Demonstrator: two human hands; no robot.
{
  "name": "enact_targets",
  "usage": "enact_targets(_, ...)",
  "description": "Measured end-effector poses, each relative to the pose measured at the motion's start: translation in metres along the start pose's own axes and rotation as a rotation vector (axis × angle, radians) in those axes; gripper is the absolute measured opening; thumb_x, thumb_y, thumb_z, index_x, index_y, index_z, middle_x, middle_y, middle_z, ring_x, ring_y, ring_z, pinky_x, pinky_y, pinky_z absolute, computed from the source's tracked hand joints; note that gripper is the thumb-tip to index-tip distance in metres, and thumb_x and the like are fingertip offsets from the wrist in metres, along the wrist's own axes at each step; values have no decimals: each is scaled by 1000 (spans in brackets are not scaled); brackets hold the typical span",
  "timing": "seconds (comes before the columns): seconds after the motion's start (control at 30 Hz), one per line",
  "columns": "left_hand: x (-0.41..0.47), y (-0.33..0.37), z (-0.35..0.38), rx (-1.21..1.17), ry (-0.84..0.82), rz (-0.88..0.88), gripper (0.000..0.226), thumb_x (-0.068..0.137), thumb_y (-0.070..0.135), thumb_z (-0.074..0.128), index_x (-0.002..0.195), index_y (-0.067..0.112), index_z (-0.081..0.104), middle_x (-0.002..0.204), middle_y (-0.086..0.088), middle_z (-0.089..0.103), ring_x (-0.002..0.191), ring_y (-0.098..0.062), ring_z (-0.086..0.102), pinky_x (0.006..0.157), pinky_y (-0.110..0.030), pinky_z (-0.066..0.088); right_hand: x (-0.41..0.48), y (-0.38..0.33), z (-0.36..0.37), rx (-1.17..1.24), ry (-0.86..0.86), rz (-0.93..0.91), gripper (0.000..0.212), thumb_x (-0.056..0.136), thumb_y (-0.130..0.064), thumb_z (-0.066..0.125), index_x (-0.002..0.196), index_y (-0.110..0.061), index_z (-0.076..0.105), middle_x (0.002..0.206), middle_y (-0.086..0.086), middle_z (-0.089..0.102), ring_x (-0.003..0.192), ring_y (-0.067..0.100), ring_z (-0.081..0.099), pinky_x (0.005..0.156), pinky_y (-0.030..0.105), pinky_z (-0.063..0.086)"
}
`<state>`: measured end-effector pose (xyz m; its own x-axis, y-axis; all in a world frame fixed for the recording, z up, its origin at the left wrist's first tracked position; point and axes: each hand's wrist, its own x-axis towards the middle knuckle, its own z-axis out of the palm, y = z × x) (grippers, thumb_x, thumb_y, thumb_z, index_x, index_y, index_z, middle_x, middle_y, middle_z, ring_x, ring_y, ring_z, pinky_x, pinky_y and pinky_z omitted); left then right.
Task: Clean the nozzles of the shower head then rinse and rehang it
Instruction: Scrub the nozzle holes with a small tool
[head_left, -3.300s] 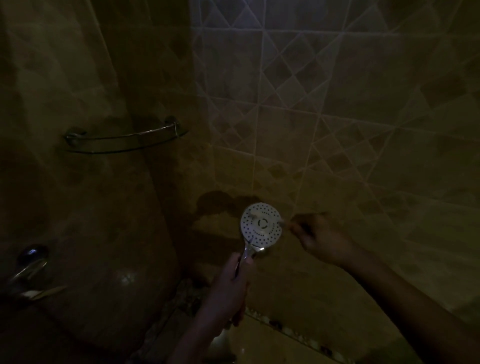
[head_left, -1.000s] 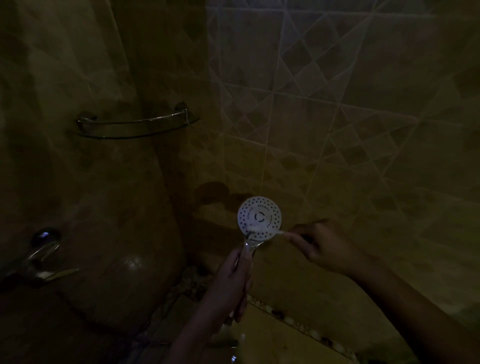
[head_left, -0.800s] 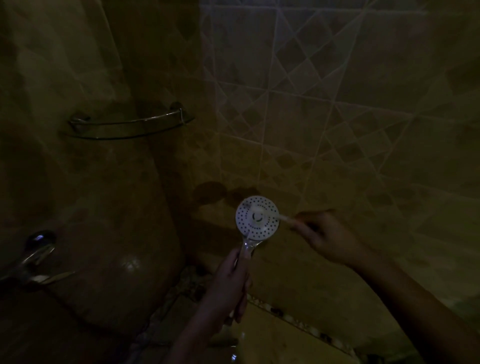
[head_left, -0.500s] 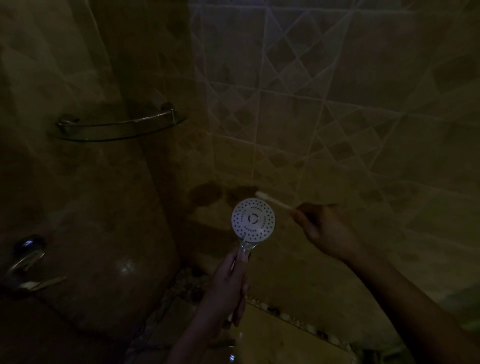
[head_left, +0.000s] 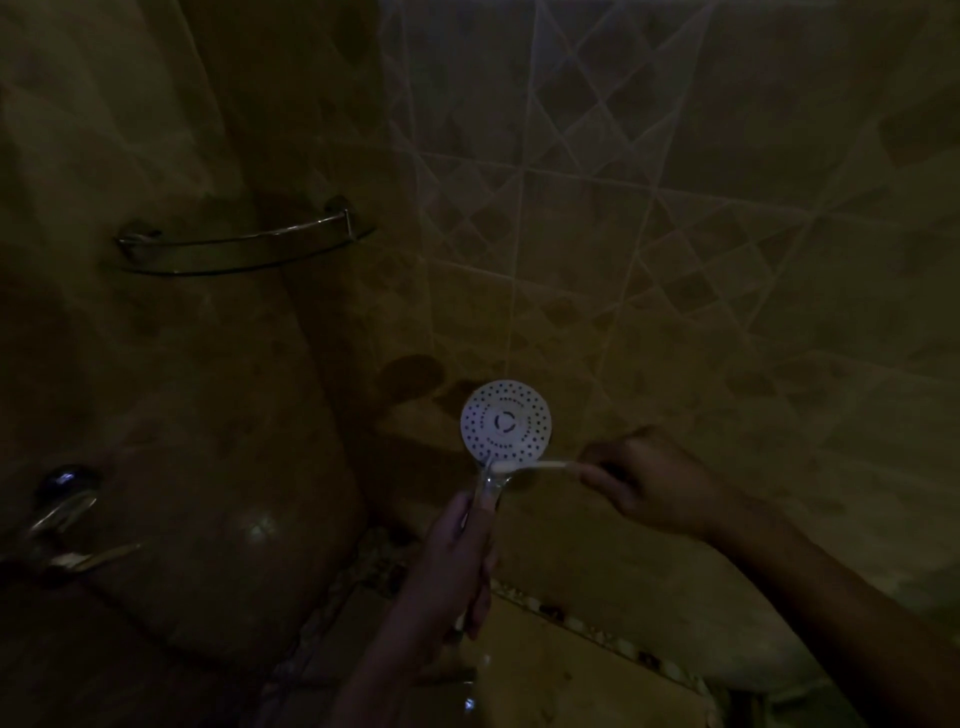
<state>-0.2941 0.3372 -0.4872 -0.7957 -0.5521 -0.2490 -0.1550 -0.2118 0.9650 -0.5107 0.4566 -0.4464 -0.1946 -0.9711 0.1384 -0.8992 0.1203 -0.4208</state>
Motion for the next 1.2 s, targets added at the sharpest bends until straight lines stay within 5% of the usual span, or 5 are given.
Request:
enact_targets(0.13,4,-3,-5,-12,37,-44,39,100,50,43,98,12,49,59,-1,47,30,-15,32,43,-21,22,6,5,-6,-1,338,157,33,100,-40,49,73,-26,60,62,-5,62,52,9,58,52,31,46)
enact_targets(0.3,-2,-2,-4,-45,6,-8,39,102,42,42,104,4,48,59,-5,43,28,-14,31,34,-13,25,-1,-6,-3,93,-44,-13,29,102,-39,51,79,-30,67,58,-7,58,49,12,54,49,25,41)
enact_targets(0.47,-2,-1,-4,-35,1,-3,38,104,41,40,95,5,44,60,-4,44,28,-14,30,34,-12,24,11,12,-14,-23,371,251,33,101,-33,53,73,-20,64,58,-2,60,48,11,55,50,32,42)
enact_targets(0.6,0,1,-5,-57,-7,0,36,104,39,40,97,4,46,60,-6,43,25,-14,30,32,-11,25,-1,-9,-7,162,16,4,25,102,-34,54,78,-35,63,58,-9,59,49,10,55,48,22,41)
enact_targets(1.2,-3,1,-7,-134,-48,-66,28,102,41,43,98,18,58,58,-3,46,27,-15,32,32,-14,29,-13,2,4,105,167,73,26,102,-37,49,81,-32,64,59,-11,60,50,7,56,48,22,40)
